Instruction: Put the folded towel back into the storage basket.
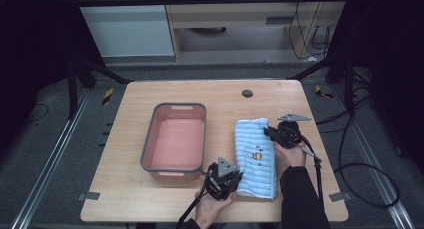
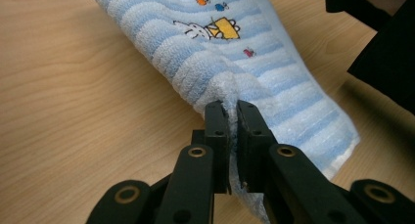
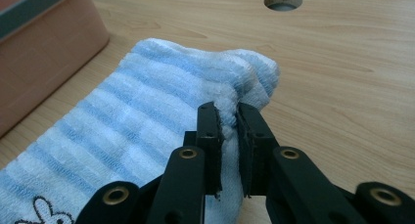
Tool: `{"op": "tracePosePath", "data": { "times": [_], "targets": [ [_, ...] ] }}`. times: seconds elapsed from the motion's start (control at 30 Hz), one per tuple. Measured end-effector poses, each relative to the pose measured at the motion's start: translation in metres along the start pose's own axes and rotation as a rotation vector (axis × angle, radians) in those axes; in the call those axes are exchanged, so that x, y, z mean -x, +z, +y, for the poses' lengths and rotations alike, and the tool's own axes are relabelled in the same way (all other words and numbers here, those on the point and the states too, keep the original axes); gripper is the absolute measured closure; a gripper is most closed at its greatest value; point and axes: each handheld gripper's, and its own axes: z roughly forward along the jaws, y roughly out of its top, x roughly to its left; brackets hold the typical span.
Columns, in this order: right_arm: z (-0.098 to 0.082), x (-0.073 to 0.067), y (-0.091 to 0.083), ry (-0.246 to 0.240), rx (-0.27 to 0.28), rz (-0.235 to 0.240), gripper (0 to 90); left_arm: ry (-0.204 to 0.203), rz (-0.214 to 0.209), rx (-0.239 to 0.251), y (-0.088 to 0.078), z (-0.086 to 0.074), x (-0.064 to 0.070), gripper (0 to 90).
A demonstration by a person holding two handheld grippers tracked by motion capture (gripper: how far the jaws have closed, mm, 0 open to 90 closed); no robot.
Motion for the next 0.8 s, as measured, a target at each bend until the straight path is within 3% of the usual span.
{"op": "tracePosePath", "data": {
  "times": [0.47,0.8],
  "targets": [
    [0.028,-0.017,-0.030,-0.046,0.097,-0.017,81.4,0.036,-0.001,0.039,-0.032,0.025,-0.002,84.6],
    [0.043,-0.024,-0.041,-0.055,0.127,-0.018,81.4,0.062,0.009,0.056,-0.047,0.040,-0.004,84.6]
  ]
}}
